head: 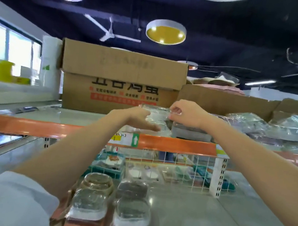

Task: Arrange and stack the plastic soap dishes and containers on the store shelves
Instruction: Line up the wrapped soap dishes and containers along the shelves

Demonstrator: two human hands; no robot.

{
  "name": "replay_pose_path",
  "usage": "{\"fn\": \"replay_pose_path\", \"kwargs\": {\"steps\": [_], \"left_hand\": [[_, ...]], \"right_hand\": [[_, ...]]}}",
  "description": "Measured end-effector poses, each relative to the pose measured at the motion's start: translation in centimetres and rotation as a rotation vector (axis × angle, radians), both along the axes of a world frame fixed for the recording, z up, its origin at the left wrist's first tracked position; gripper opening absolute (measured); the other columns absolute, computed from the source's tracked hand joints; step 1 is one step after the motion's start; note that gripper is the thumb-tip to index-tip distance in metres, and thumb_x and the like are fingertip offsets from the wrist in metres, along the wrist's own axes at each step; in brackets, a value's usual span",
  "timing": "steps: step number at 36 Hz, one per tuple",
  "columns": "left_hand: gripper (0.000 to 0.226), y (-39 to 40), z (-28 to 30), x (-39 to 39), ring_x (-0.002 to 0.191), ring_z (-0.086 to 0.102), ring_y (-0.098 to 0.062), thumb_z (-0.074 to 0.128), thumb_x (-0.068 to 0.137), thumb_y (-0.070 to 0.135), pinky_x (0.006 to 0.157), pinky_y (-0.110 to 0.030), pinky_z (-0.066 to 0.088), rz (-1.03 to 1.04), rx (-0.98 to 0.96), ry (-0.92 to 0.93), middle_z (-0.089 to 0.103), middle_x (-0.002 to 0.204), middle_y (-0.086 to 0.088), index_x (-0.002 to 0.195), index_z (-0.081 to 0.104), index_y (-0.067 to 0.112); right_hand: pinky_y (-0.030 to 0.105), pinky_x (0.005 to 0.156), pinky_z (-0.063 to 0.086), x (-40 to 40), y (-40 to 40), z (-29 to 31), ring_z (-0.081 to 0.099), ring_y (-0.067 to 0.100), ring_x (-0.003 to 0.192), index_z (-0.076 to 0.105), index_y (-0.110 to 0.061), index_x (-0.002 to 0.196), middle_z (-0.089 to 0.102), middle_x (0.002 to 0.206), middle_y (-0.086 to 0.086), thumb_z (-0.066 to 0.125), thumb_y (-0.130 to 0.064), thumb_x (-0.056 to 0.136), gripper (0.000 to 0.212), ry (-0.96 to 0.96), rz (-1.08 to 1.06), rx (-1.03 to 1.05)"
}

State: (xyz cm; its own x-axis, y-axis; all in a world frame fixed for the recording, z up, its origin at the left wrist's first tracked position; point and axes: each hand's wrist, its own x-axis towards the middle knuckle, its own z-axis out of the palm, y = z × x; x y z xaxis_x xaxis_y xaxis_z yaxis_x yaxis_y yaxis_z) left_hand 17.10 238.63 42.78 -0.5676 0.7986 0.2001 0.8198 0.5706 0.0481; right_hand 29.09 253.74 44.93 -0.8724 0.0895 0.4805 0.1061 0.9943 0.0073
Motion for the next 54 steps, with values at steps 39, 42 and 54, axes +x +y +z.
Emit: {"fn": "replay_pose_path", "kwargs": {"steps": [39, 42, 54], "left_hand": [[0.107, -1.3, -0.8, -8.1, 0.119, 0.045, -0.02, 0.074, 0.06, 0.069, 0.1, -0.037, 0.042, 0.189, 0.111, -0.122, 0.042, 0.138, -0.003, 0.141, 0.03, 0.013], [0.107, -2.2, -0.6, -7.2, 0.12, 0.044, -0.021, 0.075, 0.058, 0.069, 0.101, -0.041, 0.041, 0.226, 0.251, -0.055, 0.043, 0.136, -0.004, 0.138, 0.033, 0.011], [0.107, -3.0, -1.1, 1.1, 0.122, 0.037, -0.021, 0.071, 0.062, 0.071, 0.103, -0.036, 0.037, 0.222, 0.407, 0.256, 0.042, 0.133, -0.005, 0.141, 0.033, 0.009]], "right_hand": [[0.05, 0.106, 0.029, -13.9, 0.4, 0.6, 0.025, 0.043, 0.133, 0.013, -0.015, 0.145, 0.01, 0.148, 0.025, 0.066, -0.053, 0.08, 0.093, -0.138, -0.252, -0.037], [0.047, 0.105, 0.032, -12.8, -0.4, 0.7, 0.025, 0.042, 0.132, 0.014, -0.006, 0.144, 0.009, 0.148, 0.025, 0.064, -0.059, 0.079, 0.098, 0.015, -0.218, -0.038], [0.041, 0.102, 0.034, -4.9, -0.2, 0.0, 0.035, 0.035, 0.122, 0.028, 0.006, 0.135, 0.025, 0.137, 0.021, 0.065, -0.062, 0.074, 0.099, 0.257, -0.148, -0.122]]}}
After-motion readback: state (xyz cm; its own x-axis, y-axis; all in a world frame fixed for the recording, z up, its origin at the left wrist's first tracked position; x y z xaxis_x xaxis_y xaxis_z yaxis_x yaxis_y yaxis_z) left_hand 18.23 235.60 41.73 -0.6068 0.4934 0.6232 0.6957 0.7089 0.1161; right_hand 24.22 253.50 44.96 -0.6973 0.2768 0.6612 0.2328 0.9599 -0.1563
